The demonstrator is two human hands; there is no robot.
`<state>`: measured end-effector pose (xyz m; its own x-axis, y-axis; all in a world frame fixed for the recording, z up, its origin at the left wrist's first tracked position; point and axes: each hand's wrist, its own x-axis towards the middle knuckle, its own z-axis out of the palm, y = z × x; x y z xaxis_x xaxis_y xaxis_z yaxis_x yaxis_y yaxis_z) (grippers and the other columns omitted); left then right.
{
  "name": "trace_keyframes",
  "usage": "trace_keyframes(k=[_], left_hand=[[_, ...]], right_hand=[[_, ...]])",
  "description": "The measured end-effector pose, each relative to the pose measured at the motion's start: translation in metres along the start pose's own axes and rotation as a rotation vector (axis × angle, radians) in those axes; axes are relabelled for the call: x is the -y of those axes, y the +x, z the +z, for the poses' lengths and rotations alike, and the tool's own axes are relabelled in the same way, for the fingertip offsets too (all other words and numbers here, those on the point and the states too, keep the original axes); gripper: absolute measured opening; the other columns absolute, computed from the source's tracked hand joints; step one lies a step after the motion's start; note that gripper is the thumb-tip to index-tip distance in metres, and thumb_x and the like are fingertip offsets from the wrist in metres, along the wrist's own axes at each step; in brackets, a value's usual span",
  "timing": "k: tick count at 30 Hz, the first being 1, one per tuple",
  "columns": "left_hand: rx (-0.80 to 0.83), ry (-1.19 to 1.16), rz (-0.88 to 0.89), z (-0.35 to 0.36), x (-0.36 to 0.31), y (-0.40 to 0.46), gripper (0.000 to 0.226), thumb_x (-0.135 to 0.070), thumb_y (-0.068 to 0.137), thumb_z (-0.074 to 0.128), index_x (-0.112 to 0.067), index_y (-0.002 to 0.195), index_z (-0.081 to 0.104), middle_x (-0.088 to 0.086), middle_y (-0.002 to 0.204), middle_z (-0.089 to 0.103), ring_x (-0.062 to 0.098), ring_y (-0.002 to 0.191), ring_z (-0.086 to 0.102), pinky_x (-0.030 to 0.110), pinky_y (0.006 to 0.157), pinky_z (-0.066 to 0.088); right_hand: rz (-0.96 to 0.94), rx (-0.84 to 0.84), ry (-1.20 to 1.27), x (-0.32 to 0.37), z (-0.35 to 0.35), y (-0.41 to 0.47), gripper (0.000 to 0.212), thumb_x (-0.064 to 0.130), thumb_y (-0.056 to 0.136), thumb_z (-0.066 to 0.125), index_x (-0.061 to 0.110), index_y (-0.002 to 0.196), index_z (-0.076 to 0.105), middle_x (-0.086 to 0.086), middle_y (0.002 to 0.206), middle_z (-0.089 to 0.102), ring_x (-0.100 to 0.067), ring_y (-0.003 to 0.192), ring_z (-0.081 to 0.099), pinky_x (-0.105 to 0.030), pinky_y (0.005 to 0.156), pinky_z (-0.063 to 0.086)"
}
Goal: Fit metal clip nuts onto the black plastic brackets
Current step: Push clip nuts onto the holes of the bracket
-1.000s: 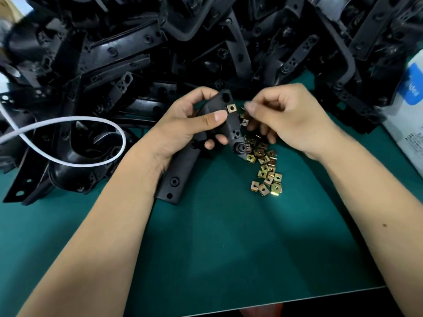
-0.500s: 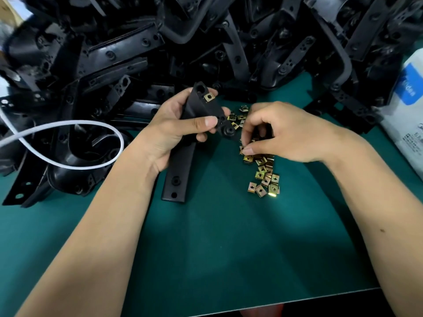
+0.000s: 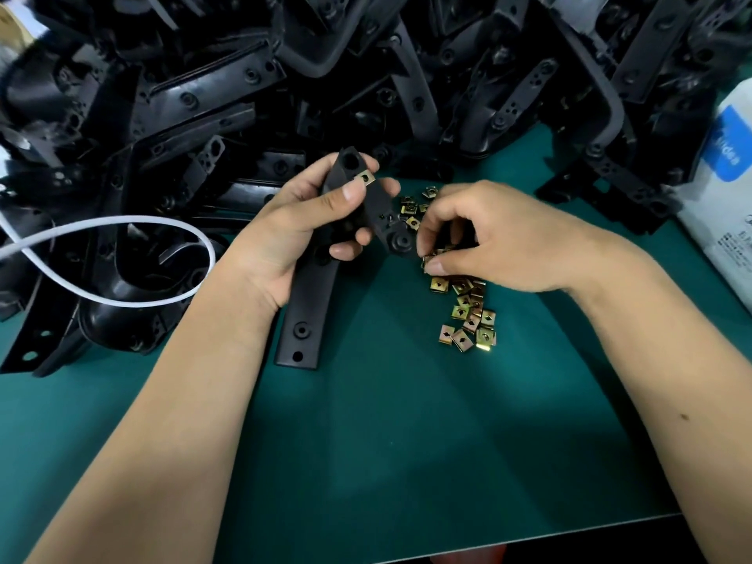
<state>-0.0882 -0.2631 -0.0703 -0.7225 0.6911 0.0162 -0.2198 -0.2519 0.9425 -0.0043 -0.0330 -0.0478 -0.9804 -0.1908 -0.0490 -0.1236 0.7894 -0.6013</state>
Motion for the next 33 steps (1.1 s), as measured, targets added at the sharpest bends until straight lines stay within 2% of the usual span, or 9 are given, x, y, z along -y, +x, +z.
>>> trace_keyframes(k=[2,5,7,12,17,21,25,29,33], left_hand=[[-0.006,-0.008,0.0,0.0,0.0,0.0,0.016,-0.024,0.088,0.077,-0.027,0.104,0.076,0.004,0.111,0.074,0.014,0.065,0.06,0.017,0.051,0.041],[0.001,-0.03,0.007,0.001,0.001,0.0,0.026,-0.032,0.079,0.085,-0.027,0.103,0.078,0.002,0.108,0.075,0.014,0.065,0.061,0.017,0.053,0.044],[0.009,-0.048,0.009,0.001,0.001,0.0,0.03,-0.032,0.078,0.085,-0.025,0.106,0.078,0.001,0.107,0.074,0.013,0.065,0.061,0.017,0.054,0.045],[0.004,-0.081,0.007,0.002,0.002,0.001,0.029,-0.032,0.073,0.088,-0.023,0.1,0.08,0.002,0.107,0.076,0.013,0.064,0.062,0.017,0.053,0.044],[-0.015,-0.122,-0.013,0.0,0.001,0.0,0.02,-0.025,0.077,0.086,-0.021,0.095,0.079,0.007,0.115,0.074,0.013,0.064,0.06,0.015,0.049,0.041],[-0.072,-0.018,-0.053,0.002,-0.001,0.002,0.009,-0.013,0.091,0.067,-0.015,0.096,0.074,0.011,0.108,0.075,0.016,0.061,0.059,0.015,0.045,0.038],[-0.061,0.281,-0.067,0.013,0.0,0.003,0.02,-0.017,0.086,0.078,-0.012,0.103,0.068,0.006,0.086,0.072,0.018,0.061,0.062,0.019,0.046,0.043],[-0.139,0.333,-0.051,0.02,0.001,0.005,0.028,-0.02,0.08,0.081,-0.011,0.104,0.069,0.004,0.085,0.073,0.018,0.06,0.065,0.022,0.049,0.049],[-0.193,0.369,-0.023,0.026,0.004,0.006,0.026,-0.007,0.086,0.081,-0.011,0.109,0.069,0.004,0.083,0.073,0.019,0.06,0.067,0.025,0.052,0.055]], right_hand=[[-0.003,-0.07,0.107,0.002,0.003,0.001,0.012,0.019,0.087,0.082,0.028,0.086,0.074,0.014,0.085,0.072,-0.003,0.078,0.066,-0.013,0.069,0.049],[-0.009,-0.254,0.394,0.008,0.014,0.006,0.013,0.009,0.086,0.082,0.018,0.092,0.075,0.003,0.085,0.076,-0.008,0.077,0.069,-0.02,0.073,0.055],[0.016,-0.336,0.635,0.012,0.021,0.008,0.014,0.006,0.087,0.079,0.015,0.098,0.076,-0.003,0.085,0.076,-0.01,0.075,0.066,-0.023,0.065,0.051],[0.057,-0.331,0.949,0.013,0.023,0.007,0.008,0.005,0.088,0.078,0.013,0.091,0.078,-0.004,0.078,0.072,-0.014,0.074,0.061,-0.021,0.055,0.043],[0.052,-0.331,0.933,0.01,0.018,0.006,0.004,0.005,0.091,0.076,0.008,0.093,0.076,-0.008,0.081,0.076,-0.013,0.064,0.058,-0.021,0.052,0.044],[0.023,-0.35,0.91,0.01,0.018,0.006,0.001,0.007,0.094,0.074,0.008,0.094,0.074,-0.011,0.088,0.079,-0.014,0.063,0.063,-0.021,0.05,0.046],[-0.011,-0.493,0.763,0.009,0.026,0.009,0.004,0.012,0.09,0.079,0.01,0.092,0.077,-0.012,0.079,0.076,-0.024,0.063,0.065,-0.026,0.05,0.048],[-0.036,-0.506,0.716,0.009,0.027,0.01,0.004,0.014,0.088,0.081,0.013,0.091,0.079,-0.011,0.077,0.075,-0.032,0.065,0.067,-0.029,0.053,0.051],[-0.034,-0.489,0.678,0.011,0.027,0.009,0.002,0.014,0.09,0.079,0.014,0.091,0.081,-0.009,0.079,0.076,-0.04,0.064,0.064,-0.033,0.054,0.053]])
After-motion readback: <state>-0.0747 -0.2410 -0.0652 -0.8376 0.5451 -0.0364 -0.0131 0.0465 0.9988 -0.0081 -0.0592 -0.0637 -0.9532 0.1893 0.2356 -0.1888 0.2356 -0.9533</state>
